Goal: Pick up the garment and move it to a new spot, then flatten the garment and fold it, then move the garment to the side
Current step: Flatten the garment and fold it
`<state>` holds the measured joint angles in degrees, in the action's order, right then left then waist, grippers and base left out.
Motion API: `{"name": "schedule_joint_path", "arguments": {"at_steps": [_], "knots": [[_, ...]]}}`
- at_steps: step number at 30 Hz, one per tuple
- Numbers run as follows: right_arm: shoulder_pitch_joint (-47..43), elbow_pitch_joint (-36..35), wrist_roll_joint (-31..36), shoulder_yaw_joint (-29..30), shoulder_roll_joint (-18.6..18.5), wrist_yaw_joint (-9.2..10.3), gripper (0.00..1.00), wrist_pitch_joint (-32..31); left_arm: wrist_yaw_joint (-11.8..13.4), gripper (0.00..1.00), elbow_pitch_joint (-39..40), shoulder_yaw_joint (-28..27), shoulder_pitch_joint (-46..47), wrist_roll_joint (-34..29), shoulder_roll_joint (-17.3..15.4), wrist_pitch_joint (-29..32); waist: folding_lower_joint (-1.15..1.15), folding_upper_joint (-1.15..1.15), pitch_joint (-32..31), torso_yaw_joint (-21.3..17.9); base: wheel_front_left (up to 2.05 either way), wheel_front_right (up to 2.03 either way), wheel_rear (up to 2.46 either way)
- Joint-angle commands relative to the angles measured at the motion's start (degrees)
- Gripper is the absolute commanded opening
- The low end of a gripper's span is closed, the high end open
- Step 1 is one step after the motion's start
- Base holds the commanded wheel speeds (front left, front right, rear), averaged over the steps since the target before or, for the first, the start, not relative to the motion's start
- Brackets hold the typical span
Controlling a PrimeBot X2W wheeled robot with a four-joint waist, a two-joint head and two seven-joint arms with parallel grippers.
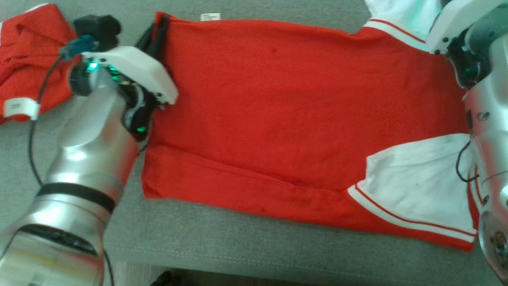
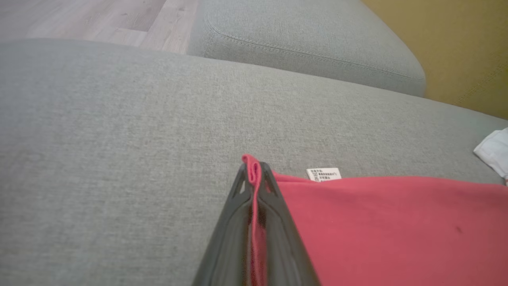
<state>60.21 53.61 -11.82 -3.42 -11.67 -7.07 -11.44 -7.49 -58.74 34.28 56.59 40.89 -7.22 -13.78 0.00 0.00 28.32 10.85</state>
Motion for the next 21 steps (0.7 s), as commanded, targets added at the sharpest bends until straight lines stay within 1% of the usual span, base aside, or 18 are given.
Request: {"name": "schedule_joint_path", "arguments": {"at_steps": [1,3,4,5,10,11,12,15,21], "knots": [[-0.3,-3.1,-1.2,-1.3,1.2,-0.42,0.0,1.3,0.0,0.0,1.2,-1.7,1.0,-0.5,-3.4,-0.8,0.0,0.0,-0.8,-0.9,0.0,0.0,0.0],[-1.5,-5.7,-2.9,-2.6,1.2,-0.42,0.0,3.0,0.1,0.0,1.9,-2.2,0.4,-0.9,-4.5,-1.0,0.0,0.0,-1.3,-1.7,0.0,0.0,0.0],[-1.5,-5.7,-2.9,-2.6,1.2,-0.42,0.0,3.0,0.1,0.0,1.9,-2.2,0.4,-0.9,-4.5,-1.0,0.0,0.0,-1.3,-1.7,0.0,0.0,0.0],[-3.7,-8.7,-4.6,-3.6,1.0,-0.42,0.0,4.8,0.3,0.0,2.8,-2.7,-0.7,-1.3,-5.7,-1.1,0.0,0.0,-2.7,-2.5,0.0,0.0,0.0],[-11.6,-19.0,-8.2,-4.8,0.1,-0.42,0.0,7.2,1.0,0.0,7.8,-5.5,-5.1,-1.6,-8.5,-1.2,0.0,0.0,-5.2,-4.4,0.0,0.0,0.0],[-13.6,-21.5,-8.7,-4.8,0.1,-0.42,0.0,7.3,1.2,0.0,8.9,-6.0,-6.2,-1.7,-9.0,-1.2,0.0,0.0,-5.7,-4.8,0.0,0.0,0.0],[-13.6,-21.5,-8.7,-4.8,0.1,-0.42,0.0,7.3,1.2,0.0,8.9,-6.0,-6.2,-1.7,-9.0,-1.2,0.0,0.0,-5.7,-4.8,0.0,0.0,0.0],[-20.0,-28.8,-9.9,-3.7,0.0,-0.42,0.0,6.9,2.0,0.0,12.8,-7.3,-9.9,-1.9,-10.1,-1.2,0.0,0.0,-6.9,-5.6,0.0,0.0,0.0],[-34.4,-43.3,-11.1,-1.3,2.5,-0.42,0.0,4.2,3.5,0.0,20.1,-9.4,-18.0,-1.2,-11.0,-1.2,0.0,0.0,-8.8,-6.5,0.0,0.0,0.0]]}}
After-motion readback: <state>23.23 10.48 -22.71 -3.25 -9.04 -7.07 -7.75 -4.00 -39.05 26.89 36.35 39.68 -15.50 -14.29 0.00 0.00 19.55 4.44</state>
